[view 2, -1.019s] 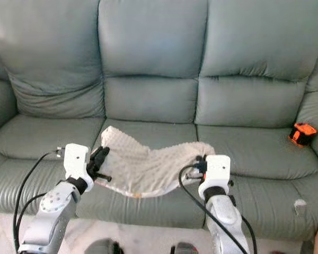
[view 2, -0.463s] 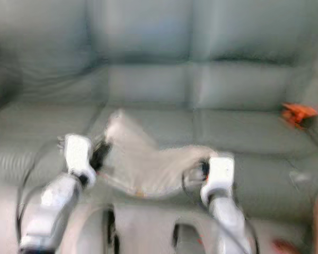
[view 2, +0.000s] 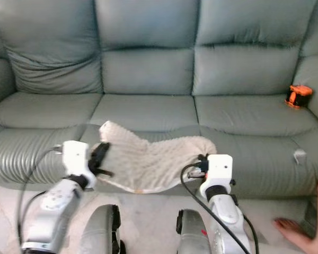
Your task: Move the pillow to the sofa
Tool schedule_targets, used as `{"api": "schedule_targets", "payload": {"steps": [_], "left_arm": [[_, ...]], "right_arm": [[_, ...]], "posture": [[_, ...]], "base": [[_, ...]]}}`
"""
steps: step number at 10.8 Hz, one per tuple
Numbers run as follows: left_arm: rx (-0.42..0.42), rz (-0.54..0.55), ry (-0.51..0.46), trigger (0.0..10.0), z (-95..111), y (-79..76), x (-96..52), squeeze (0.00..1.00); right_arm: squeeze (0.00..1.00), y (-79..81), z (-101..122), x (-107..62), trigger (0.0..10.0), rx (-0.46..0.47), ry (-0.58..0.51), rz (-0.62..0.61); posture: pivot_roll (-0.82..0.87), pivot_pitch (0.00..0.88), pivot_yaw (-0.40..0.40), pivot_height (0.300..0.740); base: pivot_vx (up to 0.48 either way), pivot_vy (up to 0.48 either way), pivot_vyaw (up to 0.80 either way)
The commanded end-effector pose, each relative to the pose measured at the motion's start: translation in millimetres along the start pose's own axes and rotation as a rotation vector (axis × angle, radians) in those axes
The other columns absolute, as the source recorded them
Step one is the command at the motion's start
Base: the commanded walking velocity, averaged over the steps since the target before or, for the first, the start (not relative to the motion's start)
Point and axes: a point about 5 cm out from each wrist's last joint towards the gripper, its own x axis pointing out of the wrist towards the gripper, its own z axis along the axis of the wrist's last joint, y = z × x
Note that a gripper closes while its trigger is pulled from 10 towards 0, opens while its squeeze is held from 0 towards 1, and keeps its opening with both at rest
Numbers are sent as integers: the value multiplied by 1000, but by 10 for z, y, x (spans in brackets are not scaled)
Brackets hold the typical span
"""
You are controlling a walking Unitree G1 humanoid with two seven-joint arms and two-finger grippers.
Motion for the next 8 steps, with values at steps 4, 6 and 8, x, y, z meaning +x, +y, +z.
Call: {"api": "schedule_targets", "payload": {"steps": [4,6,8], "left_arm": [[5,-28,-49,10000,108,-49,22,0],[9,-28,-51,10000,123,-33,33,0],[7,-30,-49,10000,118,-45,30,0]], "right_arm": [[0,-25,87,19,10000,-2,-39,-6],[0,-6,83,12,10000,1,-39,12],[0,24,90,13,10000,-4,-44,24]], "posture": [[-62,0,37,636],[-62,0,38,636],[-61,0,39,636]], "base": [[283,0,0],[307,0,0],[306,0,0]]}}
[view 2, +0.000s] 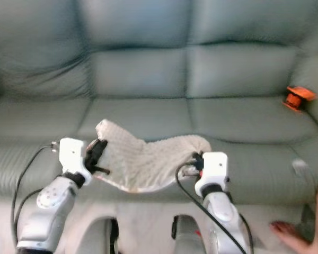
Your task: Move the pillow to the sofa
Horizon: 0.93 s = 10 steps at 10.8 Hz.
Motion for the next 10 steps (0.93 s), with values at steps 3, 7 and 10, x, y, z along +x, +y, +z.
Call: {"api": "schedule_targets", "payload": {"steps": [3,7,10], "left_arm": [[23,0,-14,10000,54,39,-8,0],[42,62,-52,10000,134,148,37,0],[81,181,-78,10000,257,510,165,0]], "right_arm": [[0,48,95,45,10000,4,-43,11],[0,29,91,79,10000,26,-27,0],[0,86,205,217,10000,32,-52,10]], "posture": [[-56,0,41,636],[-48,0,33,636],[-40,0,29,636]], "base": [[306,0,0],[67,0,0],[0,0,0]]}}
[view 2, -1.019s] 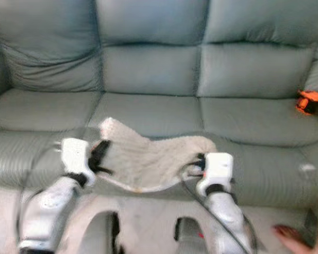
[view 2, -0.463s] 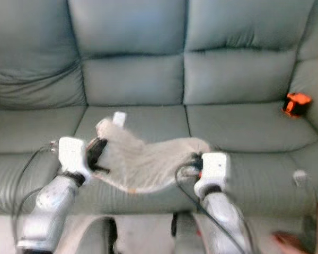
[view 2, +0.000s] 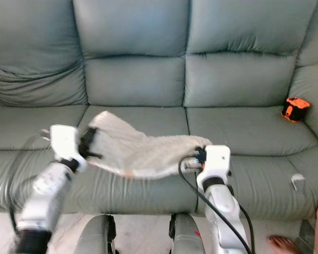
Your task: Move the pillow to the sofa
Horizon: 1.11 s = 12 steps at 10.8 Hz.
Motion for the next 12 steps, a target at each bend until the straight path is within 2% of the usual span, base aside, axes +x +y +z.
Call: {"api": "schedule_targets", "payload": {"steps": [1,2,3,5,7,9,10,11,12], "left_arm": [[14,28,-22,10000,48,71,48,0],[46,39,-19,10000,46,121,98,0],[63,80,12,10000,-18,227,211,0],[119,127,115,10000,-155,325,372,0],[174,179,161,10000,-132,392,511,0],[243,274,188,10000,-66,585,544,0],[253,314,206,10000,-44,684,535,0],[292,359,204,10000,45,777,557,0],[292,370,199,10000,66,785,567,0]], "right_arm": [[0,44,34,48,10000,3,-5,24],[0,78,61,89,10000,2,-6,40],[0,122,118,239,10000,-13,1,94],[0,86,182,545,10000,-107,27,139],[0,43,278,780,10000,-145,26,138],[0,252,379,938,10000,-150,4,176],[0,375,426,984,10000,-124,-20,190],[0,518,339,987,10000,-96,-10,208],[0,568,277,975,10000,-76,4,216]], "posture": [[-33,27,27,636],[-28,55,28,636],[-30,115,33,636],[-53,186,31,636],[-62,215,26,636],[-71,223,24,636],[-78,226,19,636],[-80,228,15,636],[-72,228,11,636]], "base": [[0,0,0],[0,0,0],[0,0,0],[0,0,0],[0,0,0],[0,0,0],[0,0,0],[0,0,0],[0,0,0]]}}
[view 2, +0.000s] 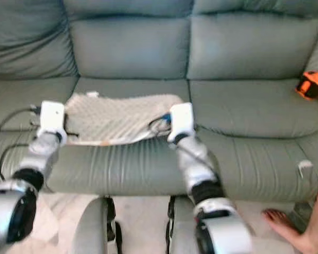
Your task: Move the pillow to the sofa
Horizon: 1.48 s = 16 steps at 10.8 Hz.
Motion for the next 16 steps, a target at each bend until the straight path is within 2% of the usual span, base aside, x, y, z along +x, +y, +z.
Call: {"api": "schedule_targets", "payload": {"steps": [1,2,4,6,8,11,12,13,15,16], "left_arm": [[13,27,10,10000,-18,61,4,0],[16,21,30,10000,-47,64,1,0],[64,-48,131,10000,-207,-28,-33,0],[107,-110,163,10000,-300,-101,-70,0],[167,-142,232,10000,-438,-44,-114,0],[206,-203,268,10000,-500,-41,-139,0],[188,-213,277,10000,-524,-62,-151,576],[142,-243,287,10000,-533,-120,-160,1000],[149,-246,289,10000,-528,-127,-157,1000],[194,-261,262,10000,-475,-128,-137,1000]], "right_arm": [[0,39,-79,-11,10000,32,11,-4],[0,62,-105,-13,10000,31,19,-6],[0,97,-84,-6,10000,46,6,-16],[0,182,-63,-51,10000,67,-27,-16],[0,336,-260,-223,10000,89,9,-3],[0,402,-424,-403,10000,65,56,-28],[690,363,-472,-429,10000,65,81,-57],[1000,311,-431,-415,10000,77,72,-88],[1000,274,-392,-384,10000,73,72,-103],[1000,230,-363,-383,10000,53,66,-122]], "posture": [[-67,228,10,636],[-72,229,8,636],[-74,228,5,636],[-75,227,6,636],[-77,227,7,636],[-70,221,9,636],[-68,220,9,636],[-69,220,10,636],[-71,212,8,636],[-69,207,8,636]], "base": [[0,0,0],[0,0,0],[0,0,0],[0,0,0],[0,0,0],[0,0,0],[0,0,0],[0,0,0],[0,0,0],[0,0,0]]}}
